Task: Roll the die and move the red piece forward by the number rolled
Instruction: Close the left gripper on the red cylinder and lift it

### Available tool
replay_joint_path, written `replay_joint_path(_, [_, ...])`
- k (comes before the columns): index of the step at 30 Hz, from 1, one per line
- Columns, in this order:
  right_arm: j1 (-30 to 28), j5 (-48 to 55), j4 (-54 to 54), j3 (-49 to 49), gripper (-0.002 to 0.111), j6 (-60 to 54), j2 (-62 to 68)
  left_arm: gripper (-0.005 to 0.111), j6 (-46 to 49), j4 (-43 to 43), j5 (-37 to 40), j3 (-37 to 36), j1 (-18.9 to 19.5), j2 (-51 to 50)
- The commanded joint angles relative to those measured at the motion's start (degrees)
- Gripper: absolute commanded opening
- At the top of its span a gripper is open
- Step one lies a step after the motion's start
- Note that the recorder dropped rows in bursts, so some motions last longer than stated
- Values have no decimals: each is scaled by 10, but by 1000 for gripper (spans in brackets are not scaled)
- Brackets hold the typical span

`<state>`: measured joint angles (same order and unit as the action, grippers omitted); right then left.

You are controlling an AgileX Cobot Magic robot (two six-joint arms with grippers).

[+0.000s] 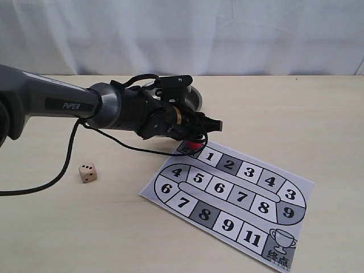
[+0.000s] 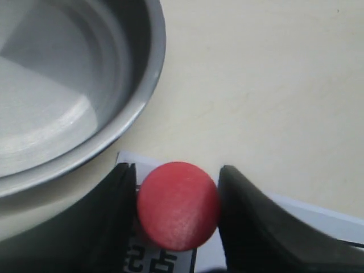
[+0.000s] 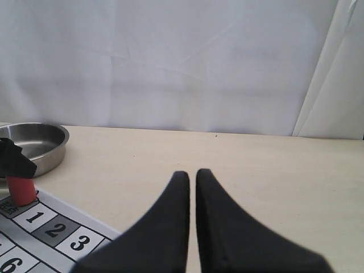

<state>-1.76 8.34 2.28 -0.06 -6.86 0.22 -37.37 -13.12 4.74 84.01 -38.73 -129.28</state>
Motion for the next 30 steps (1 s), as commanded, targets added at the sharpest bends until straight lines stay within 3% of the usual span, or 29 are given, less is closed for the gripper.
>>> replay_joint_path(1, [-1, -3, -1, 1, 4, 0, -2, 17, 2, -1, -5, 1, 1, -5])
replay_joint_path(6, [-1, -3, -1, 1, 4, 0, -2, 12, 28, -2, 0, 1, 1, -2])
replay_joint_path(15, [-1, -3, -1, 1, 4, 0, -2, 12, 86, -1, 87, 1, -16, 66])
replay_joint_path(19, [-1, -3, -1, 1, 4, 0, -2, 12, 104, -3, 75, 1, -48, 64])
replay_joint_path(25, [-1, -3, -1, 1, 4, 0, -2, 12, 104, 6, 12, 1, -49, 10])
replay_joint_path(30, [-1, -3, -1, 1, 4, 0, -2, 12, 104, 4, 11, 1, -49, -3])
